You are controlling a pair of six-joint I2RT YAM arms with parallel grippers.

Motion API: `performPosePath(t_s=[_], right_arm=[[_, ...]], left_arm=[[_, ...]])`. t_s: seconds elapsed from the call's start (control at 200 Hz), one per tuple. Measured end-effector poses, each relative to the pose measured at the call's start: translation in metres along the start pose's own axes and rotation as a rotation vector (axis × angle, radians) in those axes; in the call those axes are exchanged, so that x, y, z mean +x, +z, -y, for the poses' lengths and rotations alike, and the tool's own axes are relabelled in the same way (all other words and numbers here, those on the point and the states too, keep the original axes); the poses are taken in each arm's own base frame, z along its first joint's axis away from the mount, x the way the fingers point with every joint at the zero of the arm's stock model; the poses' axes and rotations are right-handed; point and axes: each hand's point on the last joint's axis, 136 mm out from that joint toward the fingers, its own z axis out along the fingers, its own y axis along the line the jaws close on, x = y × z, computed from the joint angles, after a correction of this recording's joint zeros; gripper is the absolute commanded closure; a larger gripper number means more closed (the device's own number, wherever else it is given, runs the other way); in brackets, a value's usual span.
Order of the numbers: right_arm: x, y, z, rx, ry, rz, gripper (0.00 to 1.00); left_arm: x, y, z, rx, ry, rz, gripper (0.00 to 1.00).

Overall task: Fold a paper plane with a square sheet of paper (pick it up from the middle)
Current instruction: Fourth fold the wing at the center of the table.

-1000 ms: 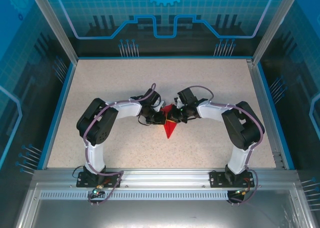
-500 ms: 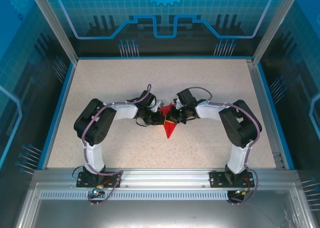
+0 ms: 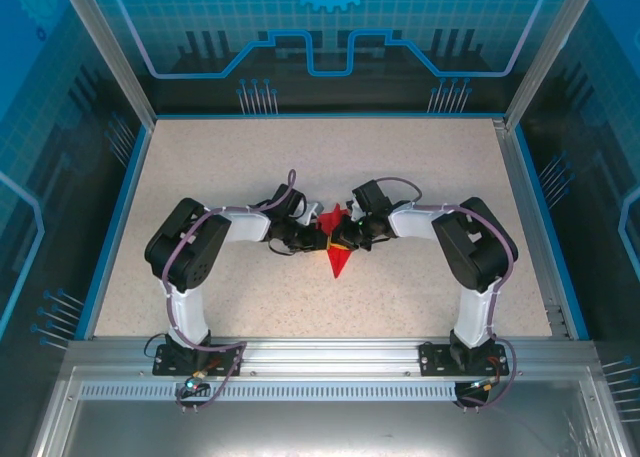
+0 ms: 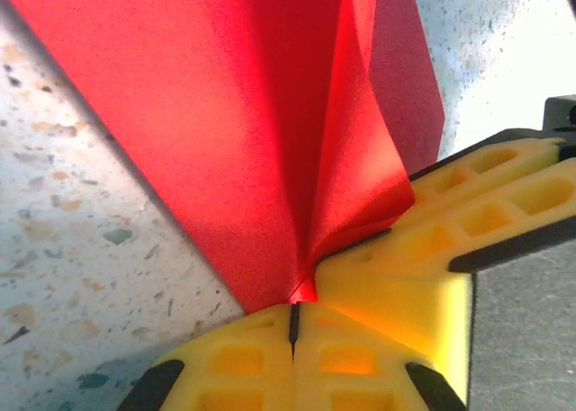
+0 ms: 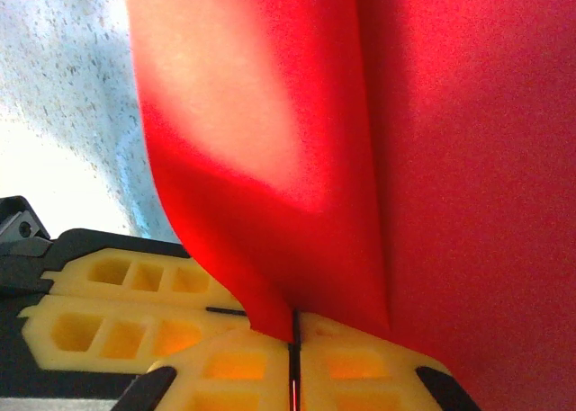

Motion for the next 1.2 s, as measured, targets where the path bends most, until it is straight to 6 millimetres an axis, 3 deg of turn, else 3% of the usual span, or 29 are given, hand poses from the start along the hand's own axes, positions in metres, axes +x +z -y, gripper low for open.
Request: performPosePath(t_s=[0.645, 1.2], right_arm=[[-0.003, 0.005, -0.003, -0.035, 0.018, 0.008, 0.88], [-0.002, 0.006, -0.009, -0.077, -0.001, 0.004, 0.75]], left_arm=[[0.001, -0.007, -0.004, 0.055, -0.045, 0.014, 1.00], [0.008, -0.022, -0.015, 0.029, -0.135, 0.008, 1.00]])
